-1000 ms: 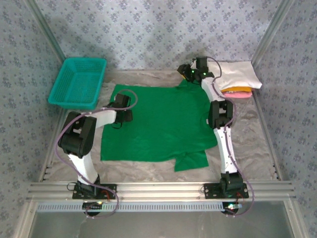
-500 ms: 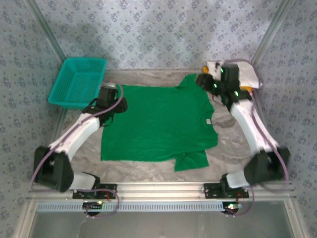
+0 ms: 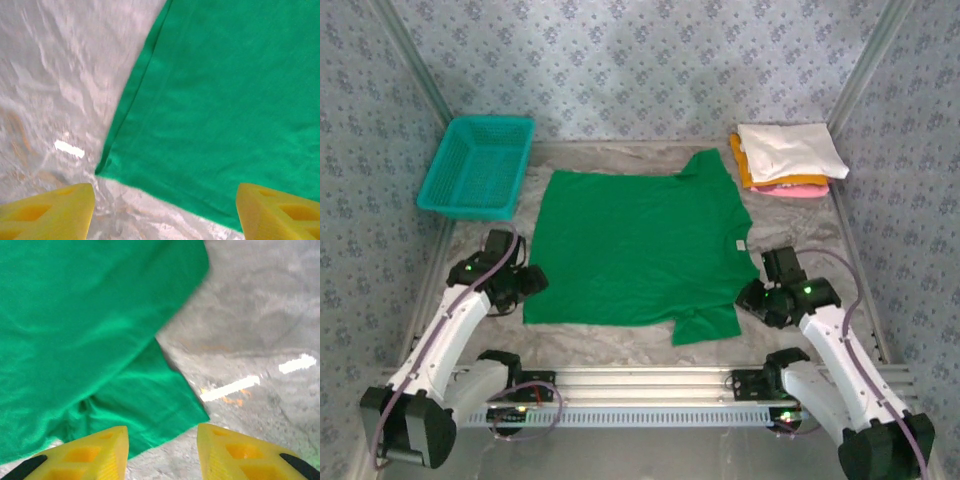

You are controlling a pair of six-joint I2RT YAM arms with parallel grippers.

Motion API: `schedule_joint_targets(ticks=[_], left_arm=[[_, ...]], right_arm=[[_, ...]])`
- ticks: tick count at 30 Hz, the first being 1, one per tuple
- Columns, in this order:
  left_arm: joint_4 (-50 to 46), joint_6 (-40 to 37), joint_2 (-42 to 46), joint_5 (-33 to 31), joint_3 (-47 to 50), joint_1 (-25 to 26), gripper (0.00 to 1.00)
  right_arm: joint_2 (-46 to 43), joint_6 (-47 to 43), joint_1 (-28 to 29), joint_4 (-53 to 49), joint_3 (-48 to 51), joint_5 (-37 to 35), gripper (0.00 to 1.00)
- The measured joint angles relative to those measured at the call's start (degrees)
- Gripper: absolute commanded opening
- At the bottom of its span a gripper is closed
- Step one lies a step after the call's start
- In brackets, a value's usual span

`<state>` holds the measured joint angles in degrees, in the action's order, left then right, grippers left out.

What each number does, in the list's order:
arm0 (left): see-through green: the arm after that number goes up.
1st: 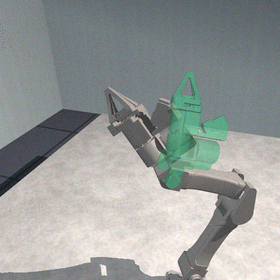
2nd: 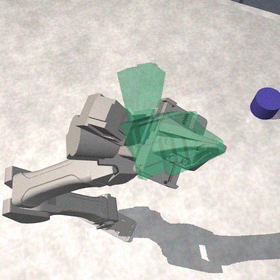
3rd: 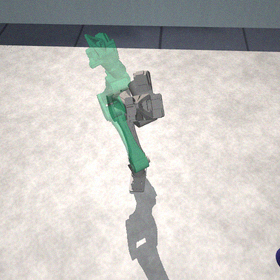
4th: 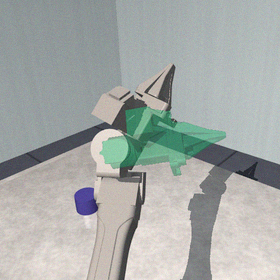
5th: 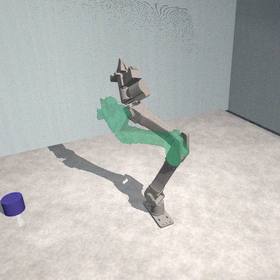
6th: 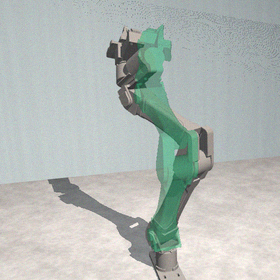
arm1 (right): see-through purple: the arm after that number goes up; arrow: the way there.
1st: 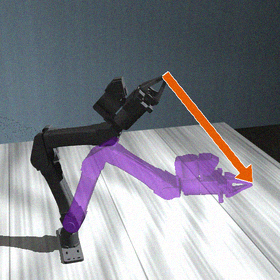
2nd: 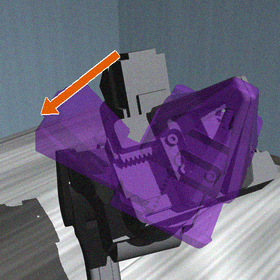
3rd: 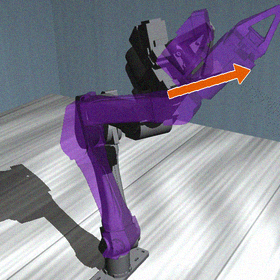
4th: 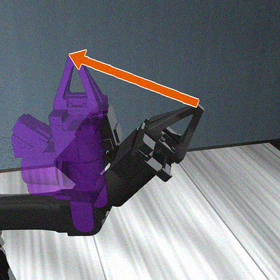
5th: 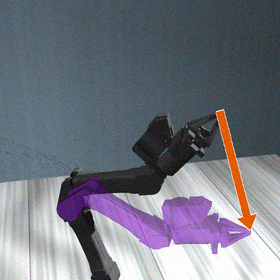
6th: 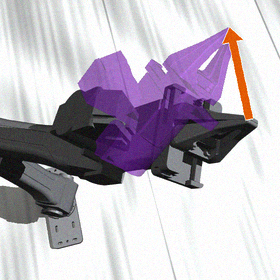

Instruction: Fold and stack the t-shirts

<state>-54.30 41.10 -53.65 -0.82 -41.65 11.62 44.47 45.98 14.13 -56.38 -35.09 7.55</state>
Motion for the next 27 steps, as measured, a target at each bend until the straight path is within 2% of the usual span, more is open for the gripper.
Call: schedule_joint_targets(ticks=[5, 9, 13, 17, 23, 27], left_arm=[[0.9, 3.2, 0.0, 2.9, 2.6, 0.0, 0.74], [3.5, 5.5, 0.0, 4.5, 5.4, 0.0, 0.73], [5.2, 6.8, 0.0, 5.1, 6.7, 0.1, 0.73], [6.8, 7.0, -0.1, 5.6, 7.0, 0.1, 0.73], [7.7, 6.7, -2.0, 5.7, 7.0, 0.1, 0.73], [8.5, 6.3, -3.6, 5.8, 6.9, 0.0, 0.73]], right_arm=[[1.6, 3.6, 1.0, 3.1, 8.8, 5.1, 0.42], [6.7, 4.7, 2.7, 7.2, 10.0, 6.9, 0.42], [7.5, 5.7, 2.3, 11.4, 10.9, 8.2, 0.42], [8.4, 7.1, 2.3, 13.9, 12.5, 8.1, 0.48], [5.5, 11.3, 3.1, 12.9, 12.4, 5.9, 0.48], [7.9, 13.3, 3.3, 13.4, 12.3, 4.6, 0.5]])
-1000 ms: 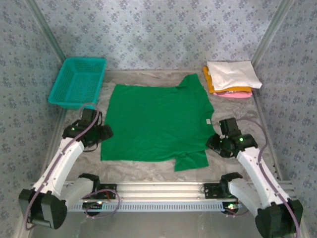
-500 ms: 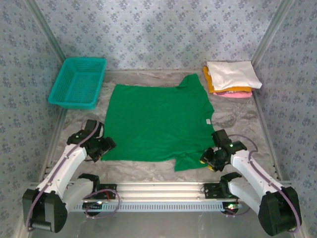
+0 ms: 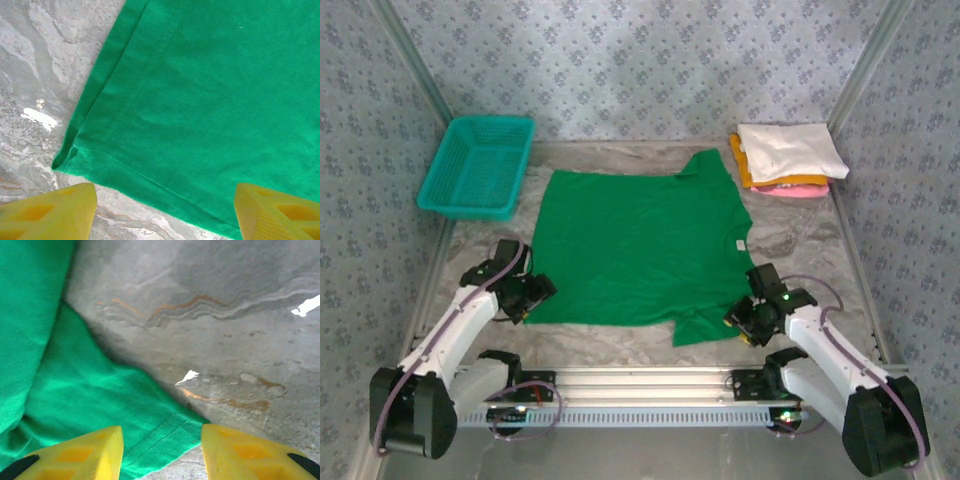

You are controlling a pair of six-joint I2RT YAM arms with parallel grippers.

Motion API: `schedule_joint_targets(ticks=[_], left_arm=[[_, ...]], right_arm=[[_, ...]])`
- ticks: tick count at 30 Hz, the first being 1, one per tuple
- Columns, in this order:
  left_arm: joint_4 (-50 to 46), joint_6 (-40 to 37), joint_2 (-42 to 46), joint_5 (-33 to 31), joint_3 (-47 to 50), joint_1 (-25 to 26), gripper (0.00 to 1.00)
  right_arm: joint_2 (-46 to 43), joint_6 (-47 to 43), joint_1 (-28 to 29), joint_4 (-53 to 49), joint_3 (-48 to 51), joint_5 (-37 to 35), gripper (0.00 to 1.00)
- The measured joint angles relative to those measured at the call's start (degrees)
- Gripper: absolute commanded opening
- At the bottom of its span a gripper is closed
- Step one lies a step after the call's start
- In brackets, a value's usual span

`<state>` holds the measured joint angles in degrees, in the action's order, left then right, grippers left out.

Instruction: Fold and stack the t-shirts

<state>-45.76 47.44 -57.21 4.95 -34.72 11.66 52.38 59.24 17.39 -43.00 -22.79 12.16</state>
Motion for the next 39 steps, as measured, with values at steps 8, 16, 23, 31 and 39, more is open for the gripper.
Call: schedule_joint_targets(ticks=[8, 16, 23, 31, 39], left_arm=[[1.0, -1.0, -1.2, 0.0, -1.2, -0.1, 0.75], [1.1, -1.4, -3.2, -0.2, -1.2, -1.6, 0.8], [2.5, -1.5, -4.5, -0.2, -1.2, -1.9, 0.8], [3.2, -1.5, -4.4, -0.2, -0.4, -1.9, 0.79], [4.3, -1.5, -4.4, -0.2, 0.4, -1.9, 0.8]], right_arm=[[0.0, 2.3, 1.6, -4.0, -4.0, -3.7, 0.52], [-0.3, 5.1, 2.6, -3.3, -1.7, -4.5, 0.51], [2.0, 6.9, 2.8, -2.7, -0.1, -5.6, 0.23], [2.4, 7.5, 3.0, -4.2, -0.5, -6.5, 0.19], [5.3, 5.2, 3.0, -5.0, -2.2, -6.7, 0.0]])
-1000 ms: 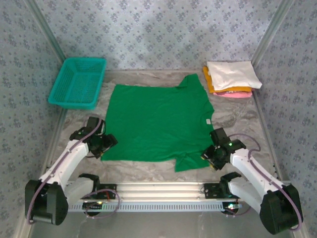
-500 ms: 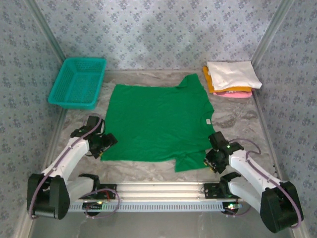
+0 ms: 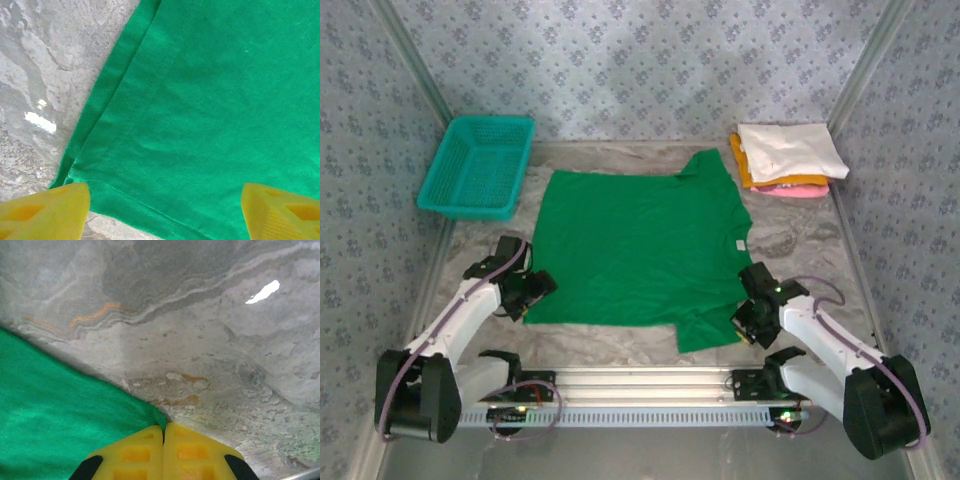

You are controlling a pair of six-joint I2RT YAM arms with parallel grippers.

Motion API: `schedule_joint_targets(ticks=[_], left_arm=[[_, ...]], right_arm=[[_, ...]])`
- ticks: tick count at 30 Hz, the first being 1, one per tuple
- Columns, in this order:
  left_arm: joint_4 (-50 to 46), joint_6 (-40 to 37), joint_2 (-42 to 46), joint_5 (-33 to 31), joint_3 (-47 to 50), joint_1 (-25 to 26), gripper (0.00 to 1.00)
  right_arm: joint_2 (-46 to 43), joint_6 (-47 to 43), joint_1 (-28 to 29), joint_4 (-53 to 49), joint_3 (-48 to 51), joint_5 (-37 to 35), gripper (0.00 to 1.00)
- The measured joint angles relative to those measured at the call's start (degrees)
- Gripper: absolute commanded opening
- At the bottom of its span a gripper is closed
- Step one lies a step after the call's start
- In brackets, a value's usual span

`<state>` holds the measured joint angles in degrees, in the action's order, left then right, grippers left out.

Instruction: Fold and stack the t-shirts

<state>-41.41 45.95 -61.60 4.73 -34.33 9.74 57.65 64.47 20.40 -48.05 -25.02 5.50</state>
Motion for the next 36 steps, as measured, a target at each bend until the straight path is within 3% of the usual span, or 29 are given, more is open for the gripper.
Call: schedule_joint_targets(ticks=[6, 12, 19, 31, 36], left_arm=[[-0.6, 0.2, 0.0, 0.0, 0.0, -0.9, 0.81], [-2.8, -0.3, -0.7, -0.2, -0.8, -5.0, 0.86], [-2.7, -1.1, -4.4, 0.9, -1.4, -7.1, 0.76], [-1.7, 3.2, -5.6, 3.2, 3.6, -6.6, 0.75], [-1.9, 4.4, -6.4, 1.8, 3.5, -6.3, 0.62]], right_arm=[[-4.9, -1.1, -0.9, 1.3, 0.0, 0.0, 0.0], [-12.4, -3.7, -7.4, 0.3, -1.6, 0.6, 0.0], [-11.6, -7.0, -11.0, 0.0, -5.1, 2.9, 0.0], [-7.5, -8.7, -11.0, 6.6, -6.0, 6.2, 0.0], [-7.5, -9.9, -11.2, 7.2, -6.0, 8.0, 0.0]])
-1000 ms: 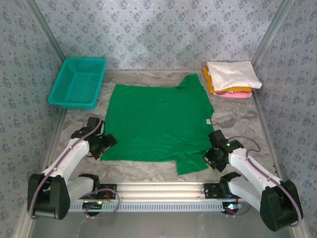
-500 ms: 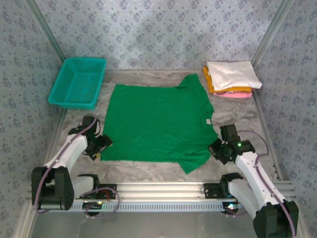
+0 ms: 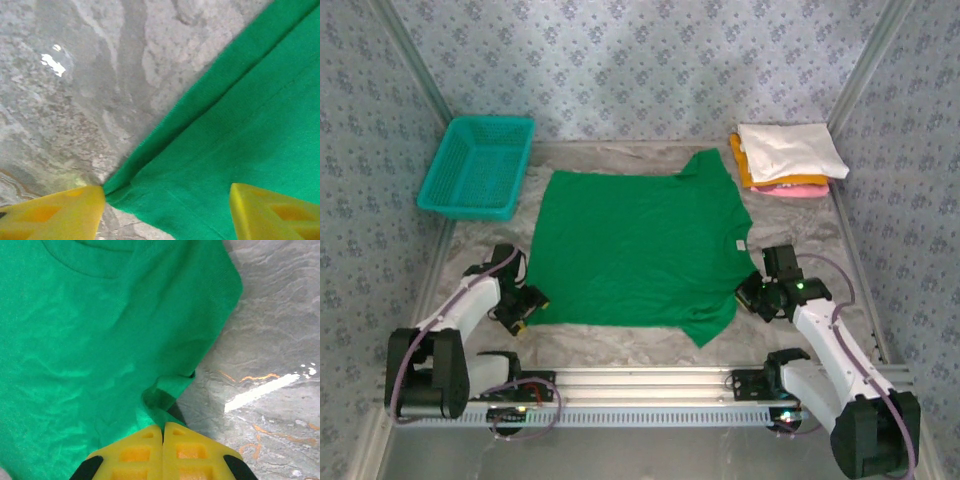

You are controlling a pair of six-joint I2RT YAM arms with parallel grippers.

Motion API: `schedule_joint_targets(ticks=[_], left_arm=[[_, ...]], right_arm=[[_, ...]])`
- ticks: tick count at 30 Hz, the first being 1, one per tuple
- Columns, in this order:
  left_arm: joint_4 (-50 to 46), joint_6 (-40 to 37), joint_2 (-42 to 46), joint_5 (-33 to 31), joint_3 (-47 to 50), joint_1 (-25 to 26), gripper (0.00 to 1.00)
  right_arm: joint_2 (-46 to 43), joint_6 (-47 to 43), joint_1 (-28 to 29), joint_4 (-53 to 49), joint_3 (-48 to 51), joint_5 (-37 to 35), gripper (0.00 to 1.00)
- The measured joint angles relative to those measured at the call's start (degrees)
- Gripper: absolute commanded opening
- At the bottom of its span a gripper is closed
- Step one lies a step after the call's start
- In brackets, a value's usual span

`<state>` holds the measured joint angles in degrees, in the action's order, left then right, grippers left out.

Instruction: Fold and stack the t-shirts

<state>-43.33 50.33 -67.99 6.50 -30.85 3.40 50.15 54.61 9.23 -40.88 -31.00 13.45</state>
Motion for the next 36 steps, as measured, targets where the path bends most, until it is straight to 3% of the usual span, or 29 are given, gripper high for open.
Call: schedule_joint_targets(ticks=[1, 8, 10, 19, 22, 25, 27, 36], left_arm=[[-0.2, 0.0, -0.1, -0.3, 0.0, 0.0, 0.57], [-2.3, 0.7, 4.8, -3.4, -0.9, 2.0, 0.53], [-2.0, 1.5, 6.3, -3.3, -0.6, 2.0, 0.46], [-0.3, 2.5, 2.9, -3.0, 1.4, 4.2, 0.52], [-0.5, 2.8, 2.6, -3.4, 1.4, 4.2, 0.39], [-0.5, 2.4, 1.9, -3.7, 1.4, 4.2, 0.19], [0.0, 1.9, 1.4, -3.5, 1.1, 4.2, 0.0], [-1.6, -1.9, 2.2, -6.5, -1.0, 1.9, 0.0]], right_arm=[[0.0, -0.3, -0.2, 0.0, 0.0, 0.3, 0.0], [-0.5, -1.8, -2.5, -0.3, 0.0, 1.7, 0.0], [-0.8, -1.8, -3.0, -0.2, 0.0, 2.1, 0.0], [-0.8, -2.7, -4.1, 0.0, 0.0, 3.0, 0.0], [-0.8, -3.0, -4.8, 0.0, 0.0, 3.4, 0.0], [-0.9, -3.1, -5.0, -0.1, 0.0, 3.6, 0.0], [-1.2, -3.1, -5.2, -0.4, 0.0, 3.8, 0.0], [-3.6, -5.5, -10.5, -4.8, -1.9, 4.6, 0.0]])
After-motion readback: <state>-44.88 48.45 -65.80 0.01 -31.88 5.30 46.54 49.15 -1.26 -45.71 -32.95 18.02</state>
